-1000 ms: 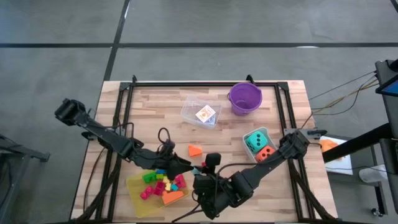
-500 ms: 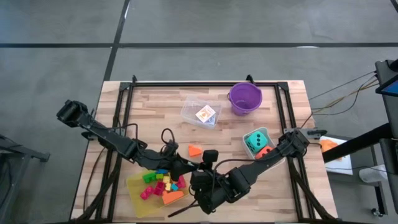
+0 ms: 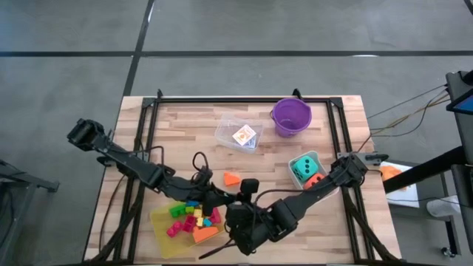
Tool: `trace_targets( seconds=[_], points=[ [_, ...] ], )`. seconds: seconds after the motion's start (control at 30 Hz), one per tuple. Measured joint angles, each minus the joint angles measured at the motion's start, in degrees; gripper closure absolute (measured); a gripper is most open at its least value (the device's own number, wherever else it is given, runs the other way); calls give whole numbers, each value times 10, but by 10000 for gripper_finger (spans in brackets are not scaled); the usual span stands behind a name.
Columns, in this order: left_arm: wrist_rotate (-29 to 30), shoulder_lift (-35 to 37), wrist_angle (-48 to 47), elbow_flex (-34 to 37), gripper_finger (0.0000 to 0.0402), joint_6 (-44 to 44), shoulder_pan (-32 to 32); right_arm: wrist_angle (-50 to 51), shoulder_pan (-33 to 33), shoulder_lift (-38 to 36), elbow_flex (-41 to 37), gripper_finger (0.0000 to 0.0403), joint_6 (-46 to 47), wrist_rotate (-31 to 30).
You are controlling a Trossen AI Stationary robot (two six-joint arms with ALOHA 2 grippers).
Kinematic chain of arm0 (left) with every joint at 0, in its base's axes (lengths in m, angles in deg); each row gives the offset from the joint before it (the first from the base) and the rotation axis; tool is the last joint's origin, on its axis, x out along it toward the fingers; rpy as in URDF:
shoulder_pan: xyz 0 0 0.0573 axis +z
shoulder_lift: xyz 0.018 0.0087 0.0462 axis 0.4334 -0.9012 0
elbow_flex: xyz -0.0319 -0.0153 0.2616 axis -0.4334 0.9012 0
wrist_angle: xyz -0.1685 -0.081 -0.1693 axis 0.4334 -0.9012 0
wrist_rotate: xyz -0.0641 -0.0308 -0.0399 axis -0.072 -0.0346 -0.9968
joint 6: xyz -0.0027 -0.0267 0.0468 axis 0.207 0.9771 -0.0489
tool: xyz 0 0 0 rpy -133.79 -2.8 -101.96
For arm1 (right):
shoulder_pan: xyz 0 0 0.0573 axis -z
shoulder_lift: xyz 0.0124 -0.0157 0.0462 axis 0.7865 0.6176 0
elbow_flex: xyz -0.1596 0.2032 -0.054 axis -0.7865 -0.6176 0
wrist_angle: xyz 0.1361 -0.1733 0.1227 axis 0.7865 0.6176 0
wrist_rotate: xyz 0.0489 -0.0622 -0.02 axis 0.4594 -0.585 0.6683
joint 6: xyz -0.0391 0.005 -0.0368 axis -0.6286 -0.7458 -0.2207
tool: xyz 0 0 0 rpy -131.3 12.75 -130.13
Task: Pick & Place Toys
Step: Put the white game piece into the yellow bin
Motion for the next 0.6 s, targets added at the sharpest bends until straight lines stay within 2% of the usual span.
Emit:
trace_targets(
  seconds=[0.2,0.37,0.6],
  points=[
    [-9,0,-4,0,274,-6,1,2,1,0,0,230,-6,5],
    [-29,0,-10,0,274,-30,2,5,-1,0,0,204,-8,41],
    [-47,16,-106,0,274,-29,5,6,-8,0,0,173,-2,46]
  ],
)
